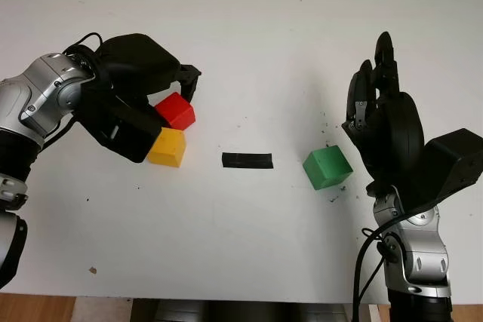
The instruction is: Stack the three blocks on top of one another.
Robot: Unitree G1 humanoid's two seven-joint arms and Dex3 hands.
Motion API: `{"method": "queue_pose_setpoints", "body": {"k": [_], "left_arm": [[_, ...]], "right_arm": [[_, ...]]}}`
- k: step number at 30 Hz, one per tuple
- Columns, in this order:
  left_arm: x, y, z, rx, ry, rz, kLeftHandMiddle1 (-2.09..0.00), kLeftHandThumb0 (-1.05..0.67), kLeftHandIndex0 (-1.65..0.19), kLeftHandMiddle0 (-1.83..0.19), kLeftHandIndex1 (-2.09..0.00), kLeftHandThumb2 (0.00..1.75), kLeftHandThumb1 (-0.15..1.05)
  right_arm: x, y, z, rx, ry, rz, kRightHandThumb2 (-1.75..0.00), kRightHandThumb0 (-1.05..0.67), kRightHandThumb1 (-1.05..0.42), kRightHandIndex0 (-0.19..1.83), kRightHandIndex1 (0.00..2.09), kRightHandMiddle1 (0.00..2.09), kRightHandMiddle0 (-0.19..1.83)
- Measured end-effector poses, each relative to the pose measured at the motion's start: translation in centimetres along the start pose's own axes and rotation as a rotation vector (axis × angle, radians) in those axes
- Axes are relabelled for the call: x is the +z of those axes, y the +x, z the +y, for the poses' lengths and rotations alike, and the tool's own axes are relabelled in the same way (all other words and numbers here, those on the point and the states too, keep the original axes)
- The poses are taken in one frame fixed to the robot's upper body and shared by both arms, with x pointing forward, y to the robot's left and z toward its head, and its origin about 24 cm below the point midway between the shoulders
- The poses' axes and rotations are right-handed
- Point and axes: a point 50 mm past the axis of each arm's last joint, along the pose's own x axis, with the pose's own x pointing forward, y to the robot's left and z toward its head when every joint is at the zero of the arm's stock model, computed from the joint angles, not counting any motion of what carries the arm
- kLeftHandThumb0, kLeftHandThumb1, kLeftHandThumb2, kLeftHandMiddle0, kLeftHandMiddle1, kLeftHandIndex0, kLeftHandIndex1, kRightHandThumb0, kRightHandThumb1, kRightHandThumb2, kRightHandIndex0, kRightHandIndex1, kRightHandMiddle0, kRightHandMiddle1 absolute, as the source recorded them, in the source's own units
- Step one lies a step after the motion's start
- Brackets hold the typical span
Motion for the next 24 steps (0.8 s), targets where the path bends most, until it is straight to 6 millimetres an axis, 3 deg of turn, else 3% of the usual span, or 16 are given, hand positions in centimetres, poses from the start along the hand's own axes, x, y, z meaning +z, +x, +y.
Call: {"method": "queue_pose_setpoints", "body": {"k": [13, 24], "left_arm": [[0.0, -0.2, 3.9, 0.173, 0.065, -0.037, -0.06, -0.48, -0.37, -0.29, -1.44, 0.06, 0.97], [2.6, 1.4, 6.0, 0.187, 0.038, -0.205, -0.07, -0.5, -0.42, -0.32, -1.49, 0.05, 0.95]], "right_arm": [[-0.1, 0.0, 0.2, -0.005, 0.01, 0.002, -0.65, -0.58, -1.05, -0.19, 0.0, 0.0, -0.19], [-0.2, -0.2, 0.5, -0.023, 0.023, 0.001, -0.63, -0.57, -1.05, -0.19, 0.0, 0.0, -0.19]]}}
